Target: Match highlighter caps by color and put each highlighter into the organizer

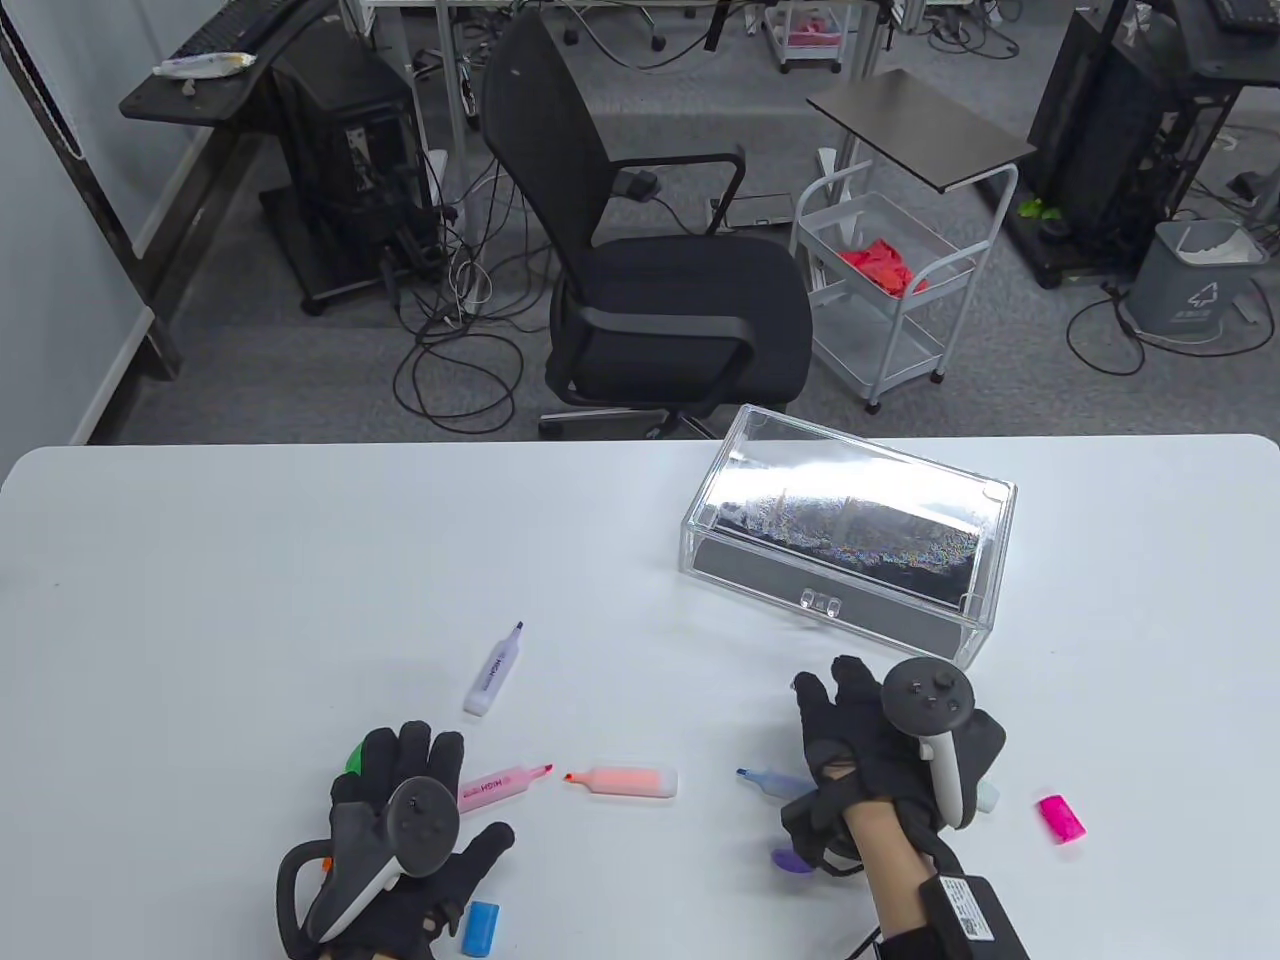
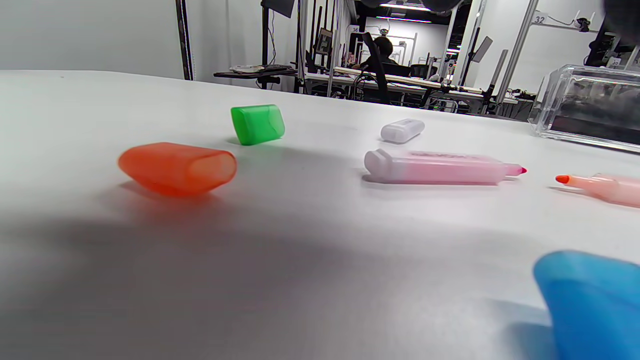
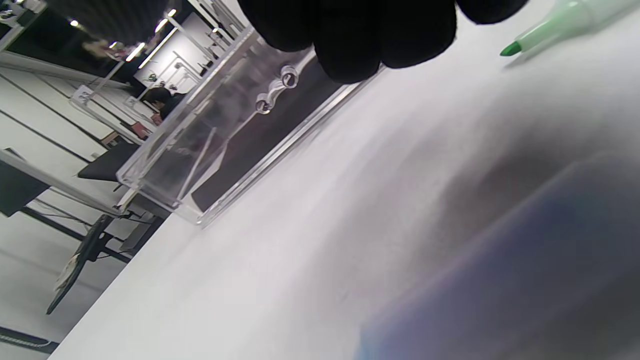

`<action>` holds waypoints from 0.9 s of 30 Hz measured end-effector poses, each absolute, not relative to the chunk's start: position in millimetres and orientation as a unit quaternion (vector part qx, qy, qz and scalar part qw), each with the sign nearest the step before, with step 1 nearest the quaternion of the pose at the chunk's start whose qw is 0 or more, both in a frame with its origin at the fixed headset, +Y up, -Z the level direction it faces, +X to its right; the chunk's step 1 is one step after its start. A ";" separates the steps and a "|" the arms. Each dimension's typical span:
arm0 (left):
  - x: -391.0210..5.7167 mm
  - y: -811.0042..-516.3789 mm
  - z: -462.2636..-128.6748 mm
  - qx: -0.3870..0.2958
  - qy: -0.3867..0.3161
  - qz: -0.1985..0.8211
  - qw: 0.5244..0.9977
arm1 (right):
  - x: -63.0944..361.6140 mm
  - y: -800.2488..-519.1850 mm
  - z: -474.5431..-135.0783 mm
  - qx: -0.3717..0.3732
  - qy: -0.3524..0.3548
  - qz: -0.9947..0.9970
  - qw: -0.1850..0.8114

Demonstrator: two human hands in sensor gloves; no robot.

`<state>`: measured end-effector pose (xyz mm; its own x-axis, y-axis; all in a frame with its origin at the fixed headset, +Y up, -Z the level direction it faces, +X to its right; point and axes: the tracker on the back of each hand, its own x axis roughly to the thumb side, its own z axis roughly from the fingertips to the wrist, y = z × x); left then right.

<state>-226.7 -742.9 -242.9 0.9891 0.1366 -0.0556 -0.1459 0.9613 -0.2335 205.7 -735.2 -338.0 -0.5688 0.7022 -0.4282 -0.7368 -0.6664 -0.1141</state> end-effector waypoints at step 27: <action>-225.0 -744.6 -237.4 -0.135 0.032 0.059 0.989 | 234.8 -788.2 -425.0 -0.381 0.109 0.680 0.617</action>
<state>-225.0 -744.6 -237.4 0.9910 0.1082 -0.0794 -0.1255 0.9567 -0.2625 234.8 -788.2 -425.0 0.0526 0.7557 -0.6527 -0.9224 -0.2136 -0.3217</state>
